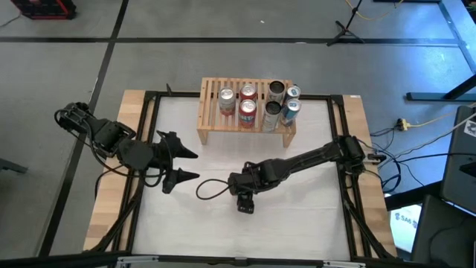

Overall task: Place canned beverage on shelf
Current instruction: Put the pink soda can on the shelf aligned with the other pink soda can

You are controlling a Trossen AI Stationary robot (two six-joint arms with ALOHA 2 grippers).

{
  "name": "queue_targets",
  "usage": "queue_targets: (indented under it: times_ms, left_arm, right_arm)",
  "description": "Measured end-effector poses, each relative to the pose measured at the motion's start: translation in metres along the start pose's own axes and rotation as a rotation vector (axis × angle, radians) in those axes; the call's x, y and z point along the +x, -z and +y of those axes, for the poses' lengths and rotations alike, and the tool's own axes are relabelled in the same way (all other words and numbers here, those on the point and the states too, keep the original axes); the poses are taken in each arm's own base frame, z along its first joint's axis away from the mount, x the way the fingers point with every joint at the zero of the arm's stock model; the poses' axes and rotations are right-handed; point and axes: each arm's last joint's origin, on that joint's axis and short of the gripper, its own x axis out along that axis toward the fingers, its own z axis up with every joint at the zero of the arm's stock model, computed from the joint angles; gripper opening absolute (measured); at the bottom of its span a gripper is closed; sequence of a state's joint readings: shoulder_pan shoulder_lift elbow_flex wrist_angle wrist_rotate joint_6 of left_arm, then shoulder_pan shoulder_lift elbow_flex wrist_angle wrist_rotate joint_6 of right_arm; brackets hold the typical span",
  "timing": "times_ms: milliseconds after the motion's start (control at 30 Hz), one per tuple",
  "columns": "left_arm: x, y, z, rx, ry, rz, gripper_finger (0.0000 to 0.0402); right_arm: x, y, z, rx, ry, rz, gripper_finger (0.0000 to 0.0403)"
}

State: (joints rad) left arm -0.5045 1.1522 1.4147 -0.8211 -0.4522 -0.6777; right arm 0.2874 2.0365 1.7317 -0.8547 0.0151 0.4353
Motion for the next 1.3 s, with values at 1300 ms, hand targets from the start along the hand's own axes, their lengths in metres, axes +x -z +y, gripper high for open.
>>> queue_targets:
  times_ms: [1300]
  left_arm:
    - [0.156, 0.096, 0.015, 0.089, -0.215, 0.240, 0.0326]
  right_arm:
    - [-0.017, 0.123, 0.054, -0.018, -0.205, -0.473, 0.0363]
